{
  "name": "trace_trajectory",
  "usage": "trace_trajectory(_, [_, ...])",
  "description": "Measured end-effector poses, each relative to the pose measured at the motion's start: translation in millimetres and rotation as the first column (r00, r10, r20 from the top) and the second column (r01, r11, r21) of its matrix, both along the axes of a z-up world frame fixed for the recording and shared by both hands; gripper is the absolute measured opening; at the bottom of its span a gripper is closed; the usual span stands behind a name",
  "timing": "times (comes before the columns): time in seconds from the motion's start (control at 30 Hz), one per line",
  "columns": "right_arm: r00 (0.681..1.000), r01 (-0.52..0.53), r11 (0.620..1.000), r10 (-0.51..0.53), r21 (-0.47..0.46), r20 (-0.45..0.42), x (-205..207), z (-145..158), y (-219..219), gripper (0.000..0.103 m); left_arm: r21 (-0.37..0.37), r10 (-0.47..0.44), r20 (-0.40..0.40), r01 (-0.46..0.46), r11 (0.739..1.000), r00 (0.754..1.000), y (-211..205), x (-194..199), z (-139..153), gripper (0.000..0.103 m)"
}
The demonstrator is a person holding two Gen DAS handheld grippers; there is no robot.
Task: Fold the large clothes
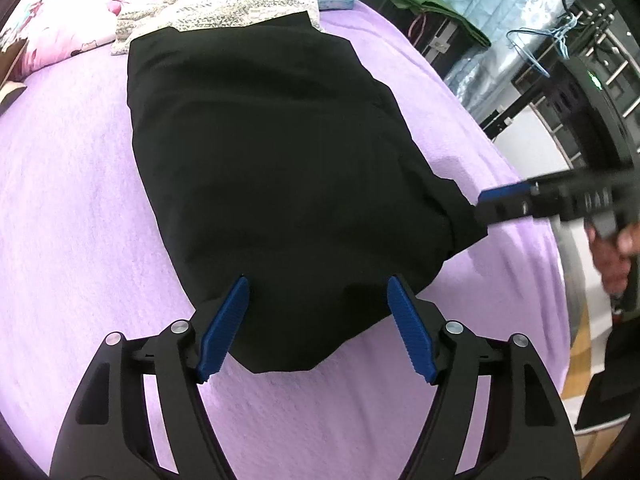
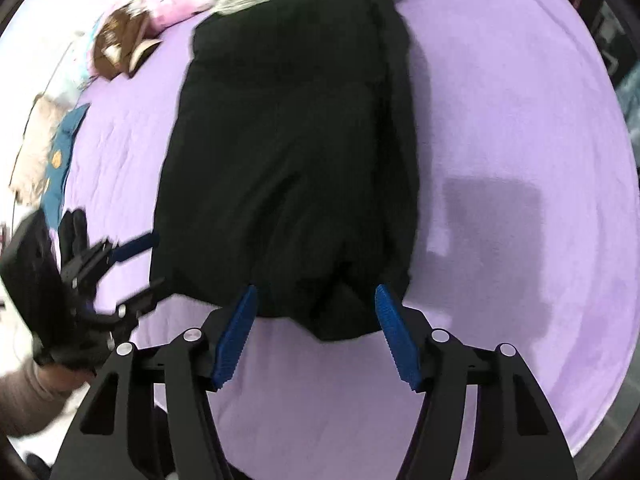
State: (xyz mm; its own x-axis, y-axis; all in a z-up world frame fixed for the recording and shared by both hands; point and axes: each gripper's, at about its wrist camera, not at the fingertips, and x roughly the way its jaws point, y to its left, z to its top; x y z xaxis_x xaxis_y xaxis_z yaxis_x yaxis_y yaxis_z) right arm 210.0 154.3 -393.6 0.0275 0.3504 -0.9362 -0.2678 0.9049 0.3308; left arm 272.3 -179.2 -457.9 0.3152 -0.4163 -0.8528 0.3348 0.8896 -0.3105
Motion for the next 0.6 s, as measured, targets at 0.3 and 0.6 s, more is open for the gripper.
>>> trace_trajectory(0.3, [0.983,-0.182,0.981,0.184,-0.066,0.023,-18,-28,3,0.009,-0.009,-0.009,-0.003,0.009,1.0,1.0,-2,2,-6,0.07])
trace_trajectory(0.6, [0.977,-0.189,0.981,0.192,-0.048,0.094,-5,-5,-34,0.005,0.018,-0.076,0.007,0.076,0.997,0.997,-17,3,-8,0.07])
